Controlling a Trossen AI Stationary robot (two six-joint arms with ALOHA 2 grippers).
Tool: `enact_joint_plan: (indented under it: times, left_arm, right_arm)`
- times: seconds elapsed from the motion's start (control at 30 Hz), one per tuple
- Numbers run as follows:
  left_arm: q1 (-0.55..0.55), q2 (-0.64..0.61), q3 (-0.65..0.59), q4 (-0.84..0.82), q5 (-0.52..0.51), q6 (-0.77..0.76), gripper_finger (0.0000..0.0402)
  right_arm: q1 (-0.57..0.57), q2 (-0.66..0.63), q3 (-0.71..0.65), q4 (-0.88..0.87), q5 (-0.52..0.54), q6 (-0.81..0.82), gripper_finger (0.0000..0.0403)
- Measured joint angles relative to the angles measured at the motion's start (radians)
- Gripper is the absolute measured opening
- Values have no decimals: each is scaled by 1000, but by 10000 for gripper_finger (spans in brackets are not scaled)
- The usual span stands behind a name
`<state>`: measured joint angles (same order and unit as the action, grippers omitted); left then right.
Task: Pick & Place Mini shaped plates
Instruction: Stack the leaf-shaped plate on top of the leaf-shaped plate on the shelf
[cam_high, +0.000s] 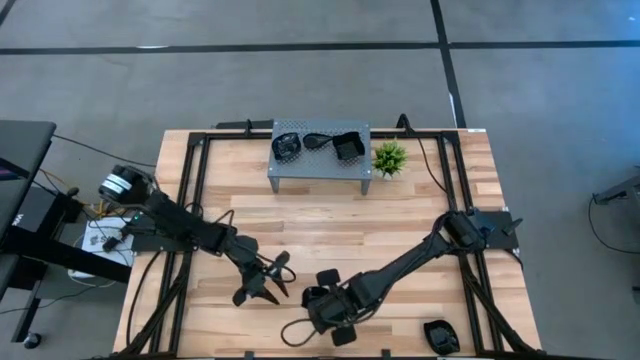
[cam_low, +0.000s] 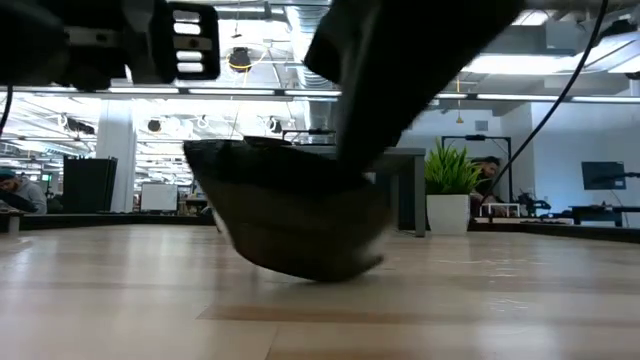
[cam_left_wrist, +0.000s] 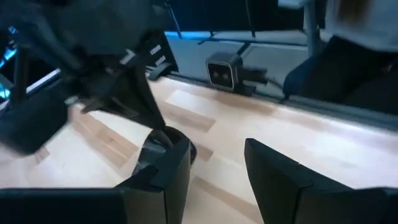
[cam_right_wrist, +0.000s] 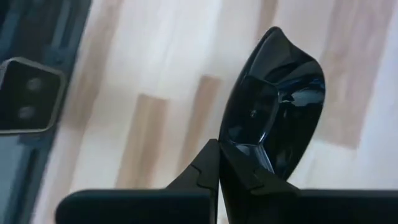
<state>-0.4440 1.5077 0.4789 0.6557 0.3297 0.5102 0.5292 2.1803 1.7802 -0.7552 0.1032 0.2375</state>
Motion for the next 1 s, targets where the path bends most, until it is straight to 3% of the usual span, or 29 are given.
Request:
enact_joint_plan:
  times: [0.27,0.37,0.57,0.87,1.0]
  left_arm:
    - [2,176,33,75,-48,62,155]
    - [9,214,48,78,-107,62,155]
    - [13,243,50,76,-116,62,147]
    - [12,243,49,70,-115,81,59]
    - [10,243,49,66,-108,82,12]
  right_arm:
    - [-47,0,-6,92,-1,-123,0]
    - [-52,0,-6,121,-24,-170,0]
    - [-59,0,-7,120,-24,-177,0]
    - [-58,0,-7,120,-24,-173,0]
    - [-65,0,-7,117,-27,-100,5]
